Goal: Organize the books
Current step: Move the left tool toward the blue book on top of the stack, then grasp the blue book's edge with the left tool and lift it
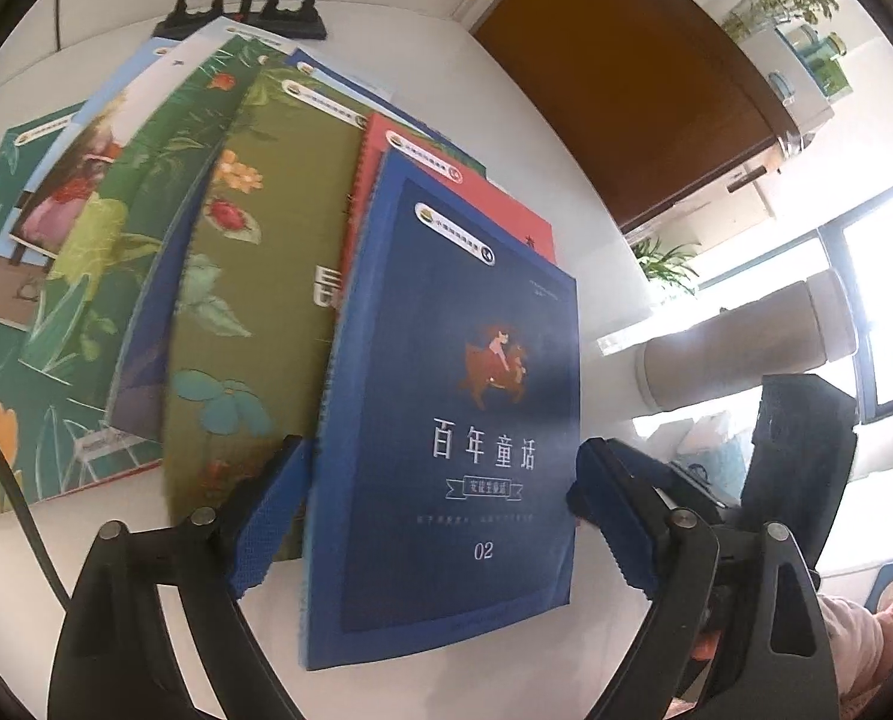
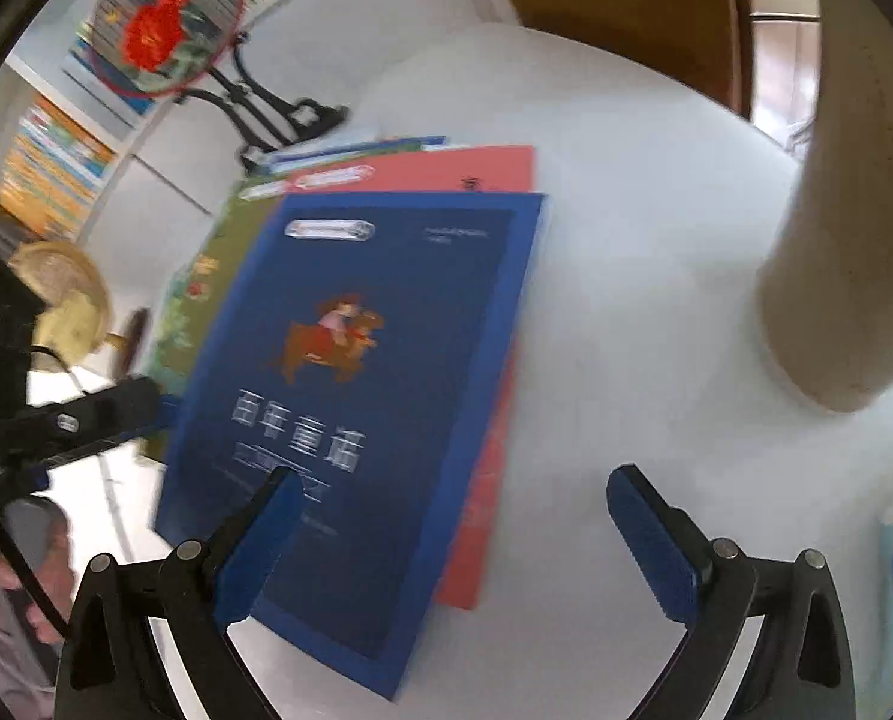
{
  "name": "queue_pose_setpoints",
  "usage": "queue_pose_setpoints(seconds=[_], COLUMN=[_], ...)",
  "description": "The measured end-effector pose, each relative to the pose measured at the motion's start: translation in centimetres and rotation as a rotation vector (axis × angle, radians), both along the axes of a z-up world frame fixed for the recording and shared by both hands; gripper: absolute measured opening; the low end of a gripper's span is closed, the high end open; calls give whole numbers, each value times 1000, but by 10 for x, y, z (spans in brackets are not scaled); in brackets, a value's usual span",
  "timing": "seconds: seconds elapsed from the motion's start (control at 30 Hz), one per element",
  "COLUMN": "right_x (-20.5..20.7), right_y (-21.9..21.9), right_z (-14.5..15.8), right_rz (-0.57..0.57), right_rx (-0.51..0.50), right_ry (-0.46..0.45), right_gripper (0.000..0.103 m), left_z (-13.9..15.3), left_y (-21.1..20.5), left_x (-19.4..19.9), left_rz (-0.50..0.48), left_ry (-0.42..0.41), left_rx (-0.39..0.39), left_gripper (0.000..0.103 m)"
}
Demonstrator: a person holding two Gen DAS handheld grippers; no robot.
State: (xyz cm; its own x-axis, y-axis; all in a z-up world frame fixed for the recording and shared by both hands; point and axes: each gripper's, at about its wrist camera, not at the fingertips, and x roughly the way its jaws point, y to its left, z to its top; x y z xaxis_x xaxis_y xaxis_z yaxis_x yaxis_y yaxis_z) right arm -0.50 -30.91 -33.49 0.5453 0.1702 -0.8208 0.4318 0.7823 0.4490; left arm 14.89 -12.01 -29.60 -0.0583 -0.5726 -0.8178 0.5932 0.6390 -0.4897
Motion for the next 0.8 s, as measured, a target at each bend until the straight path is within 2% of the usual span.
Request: queue_pose_setpoints(seconds=[0.1,0.2,0.27,0.33,0.5,0.6,0.63,0.7,0.8], right_x=[7,13,14,15,16,5,3,9,21], right_y=[11,32,34,35,46,38,34,26,30], right_z=[0,2,1,3,11,14,14,7,10], right_rz=[59,116,127,133,208,192,180,180,239], right_rx=[124,51,71,80,-20,-63,-53,27,5], right_ry=[-36,8,13,14,21,8,1,-11,-55], right_gripper=[103,103,103,103,103,103,103,103,103], left_z=[-1,0,0,-3,-20,-20,-20,-19,-18], left_y=[-2,4,13,25,42,47,48,47,49], left_x=[-8,-20,-25,-29,-33,-37,-38,-39,-34], left_rz=[-2,-8,-2,23,59,81,82,82,70], left_ry=[-2,-30,-27,8,148,153,154,143,124], left_rx=[19,42,33,22,-3,-24,-31,-13,8], left_gripper=[90,90,90,90,90,90,90,89,89])
